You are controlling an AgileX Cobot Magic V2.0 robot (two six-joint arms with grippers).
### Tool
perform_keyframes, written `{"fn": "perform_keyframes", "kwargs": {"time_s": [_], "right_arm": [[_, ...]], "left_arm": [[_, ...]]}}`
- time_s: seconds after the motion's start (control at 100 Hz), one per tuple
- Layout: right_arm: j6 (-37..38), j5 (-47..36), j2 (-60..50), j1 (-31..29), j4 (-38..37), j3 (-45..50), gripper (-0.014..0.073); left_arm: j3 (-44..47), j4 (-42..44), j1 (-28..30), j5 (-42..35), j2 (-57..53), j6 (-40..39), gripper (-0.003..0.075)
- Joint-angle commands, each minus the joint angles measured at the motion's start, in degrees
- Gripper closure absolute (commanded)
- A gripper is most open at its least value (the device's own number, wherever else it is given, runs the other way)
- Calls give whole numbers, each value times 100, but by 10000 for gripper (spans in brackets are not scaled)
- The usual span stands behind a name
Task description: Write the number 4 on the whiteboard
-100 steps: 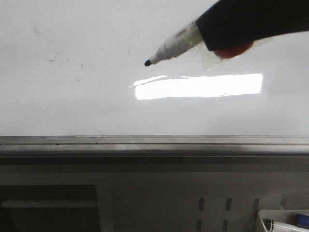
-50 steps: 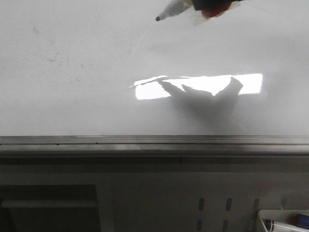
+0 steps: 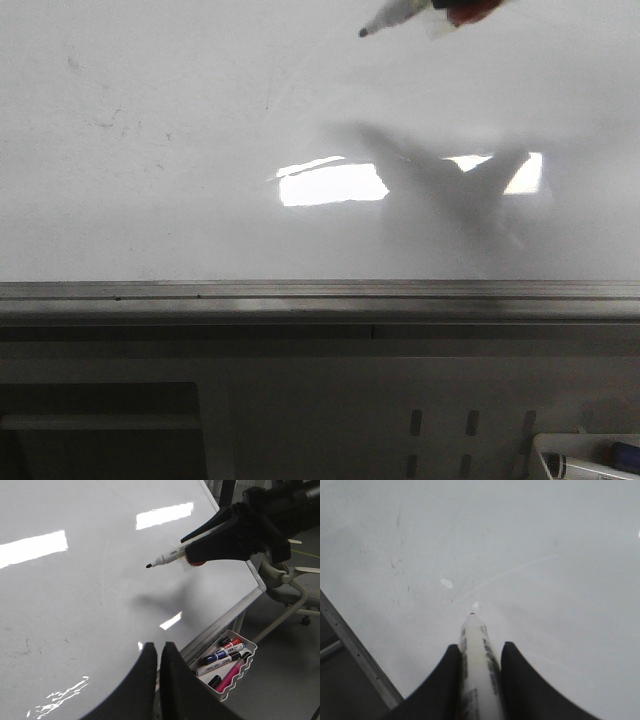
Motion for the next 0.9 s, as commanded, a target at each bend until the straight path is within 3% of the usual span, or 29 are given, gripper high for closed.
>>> {"fn": "perform_keyframes", "kwargs": {"time_s": [0.0,0.22,0.65,0.89], "right_arm": [[47,-10,-104,-42,14,-346,637],[47,626,-128,-42,-611,-445,637],[-134,1341,-454,-42,-760,-445,637],[-123,1566,-1040,-42,-1202,-445,637]], "left_arm": [[-145,-295,18,-36,16,-47,741],[-145,-295,18,-37,16,-47,741],[-145,-295,18,-37,16,-47,741],[-145,-295,18,-37,16,-47,741]]}}
